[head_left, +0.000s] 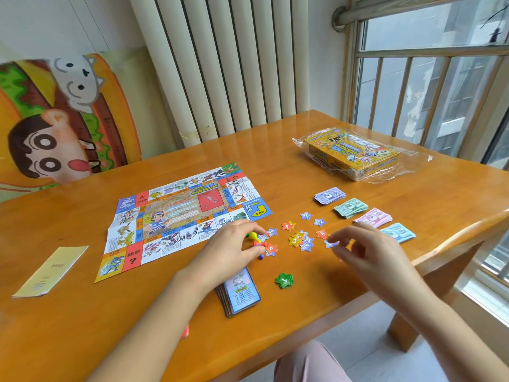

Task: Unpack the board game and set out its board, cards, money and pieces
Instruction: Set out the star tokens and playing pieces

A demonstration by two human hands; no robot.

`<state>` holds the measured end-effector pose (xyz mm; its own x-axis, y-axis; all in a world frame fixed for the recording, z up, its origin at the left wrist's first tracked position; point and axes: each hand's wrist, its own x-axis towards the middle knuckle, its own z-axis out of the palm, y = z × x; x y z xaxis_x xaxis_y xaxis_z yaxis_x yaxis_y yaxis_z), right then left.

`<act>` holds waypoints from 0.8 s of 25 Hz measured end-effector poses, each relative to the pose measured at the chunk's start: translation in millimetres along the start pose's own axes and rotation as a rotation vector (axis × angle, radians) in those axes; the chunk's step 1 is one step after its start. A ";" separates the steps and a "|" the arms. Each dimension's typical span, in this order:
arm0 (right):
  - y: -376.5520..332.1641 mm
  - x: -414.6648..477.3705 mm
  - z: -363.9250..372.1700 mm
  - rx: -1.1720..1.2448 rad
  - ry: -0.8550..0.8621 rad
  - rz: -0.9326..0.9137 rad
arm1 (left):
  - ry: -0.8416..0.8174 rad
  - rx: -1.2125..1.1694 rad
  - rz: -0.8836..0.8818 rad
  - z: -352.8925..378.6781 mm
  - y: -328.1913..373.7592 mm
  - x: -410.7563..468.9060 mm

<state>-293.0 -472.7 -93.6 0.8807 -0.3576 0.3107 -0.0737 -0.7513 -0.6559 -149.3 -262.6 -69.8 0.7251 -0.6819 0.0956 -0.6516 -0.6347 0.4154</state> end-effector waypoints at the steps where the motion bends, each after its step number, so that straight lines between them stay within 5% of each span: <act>1: 6.0 -0.7 -4.7 -0.025 0.000 0.030 | -0.008 -0.002 -0.011 2.5 -2.1 3.3; 15: 15.8 2.1 6.1 -0.269 -0.078 0.013 | 0.037 0.221 -0.160 2.5 -12.7 -1.6; 20: 8.7 16.1 15.1 -0.321 -0.048 -0.272 | 0.037 0.159 -0.048 0.7 -2.0 -0.3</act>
<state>-272.4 -476.7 -104.7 0.9085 -0.1017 0.4054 0.0292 -0.9521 -0.3044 -148.4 -261.4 -71.3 0.7618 -0.6378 0.1138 -0.6412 -0.7174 0.2724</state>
